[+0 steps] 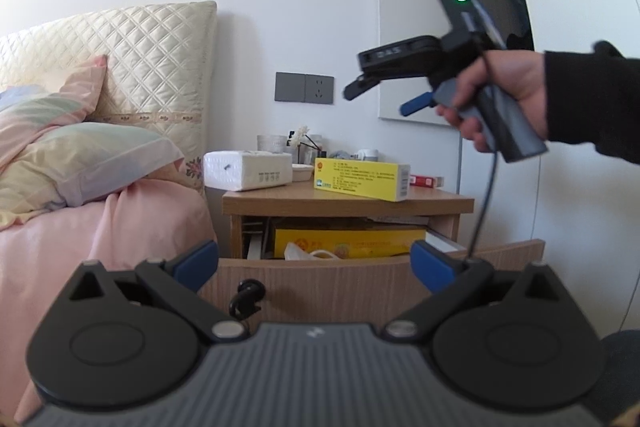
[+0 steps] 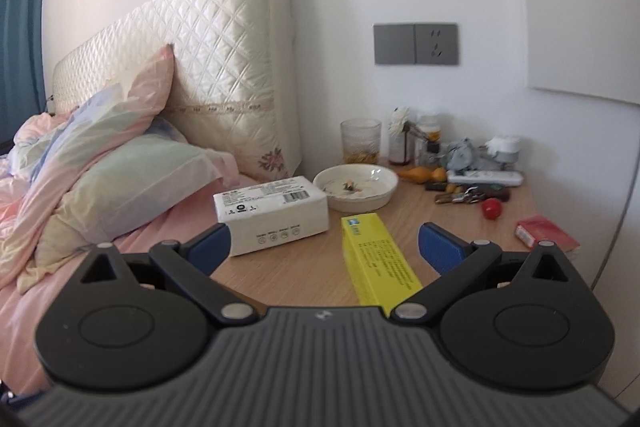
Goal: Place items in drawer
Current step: 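Move the right tool over the nightstand to the yellow medicine box, then close the right tool on the yellow box and lift it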
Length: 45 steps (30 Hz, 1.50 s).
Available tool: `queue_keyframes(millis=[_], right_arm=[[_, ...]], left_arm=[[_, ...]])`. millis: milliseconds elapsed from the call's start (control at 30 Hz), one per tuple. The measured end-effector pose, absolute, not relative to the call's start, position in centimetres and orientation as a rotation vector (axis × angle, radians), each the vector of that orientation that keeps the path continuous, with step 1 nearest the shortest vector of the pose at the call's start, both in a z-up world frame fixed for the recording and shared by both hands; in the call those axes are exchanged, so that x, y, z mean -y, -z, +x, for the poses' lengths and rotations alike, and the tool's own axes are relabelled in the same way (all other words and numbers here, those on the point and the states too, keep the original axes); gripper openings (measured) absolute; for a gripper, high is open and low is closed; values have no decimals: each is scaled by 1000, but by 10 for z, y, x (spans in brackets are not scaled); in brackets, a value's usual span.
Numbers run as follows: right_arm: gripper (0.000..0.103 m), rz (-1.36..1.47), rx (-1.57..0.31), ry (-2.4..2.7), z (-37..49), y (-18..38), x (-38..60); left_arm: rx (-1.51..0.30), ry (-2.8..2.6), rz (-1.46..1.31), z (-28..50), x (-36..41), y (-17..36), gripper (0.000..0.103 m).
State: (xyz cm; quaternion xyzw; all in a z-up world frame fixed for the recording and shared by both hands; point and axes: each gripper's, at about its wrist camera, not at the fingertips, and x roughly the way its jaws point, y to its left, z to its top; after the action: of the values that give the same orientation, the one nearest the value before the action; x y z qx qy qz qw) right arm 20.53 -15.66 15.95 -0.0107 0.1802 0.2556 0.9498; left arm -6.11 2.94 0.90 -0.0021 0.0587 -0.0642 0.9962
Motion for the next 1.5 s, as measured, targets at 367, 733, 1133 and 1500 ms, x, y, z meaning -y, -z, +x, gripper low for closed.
queue_keyframes(millis=[367,733,1133,1500], right_arm=[[102,-187,-510,-523,254,-157,122],[87,-300,-615,-447,300,-126,116],[63,-267,-644,-417,309,-112,126],[43,-294,-648,-426,299,-120,123]], left_arm=[[-120,138,6,-62,-28,-7,103],[-138,130,17,-60,-26,-3,103],[-137,128,17,-60,-26,-4,103],[-126,130,28,-60,-25,-3,103]])
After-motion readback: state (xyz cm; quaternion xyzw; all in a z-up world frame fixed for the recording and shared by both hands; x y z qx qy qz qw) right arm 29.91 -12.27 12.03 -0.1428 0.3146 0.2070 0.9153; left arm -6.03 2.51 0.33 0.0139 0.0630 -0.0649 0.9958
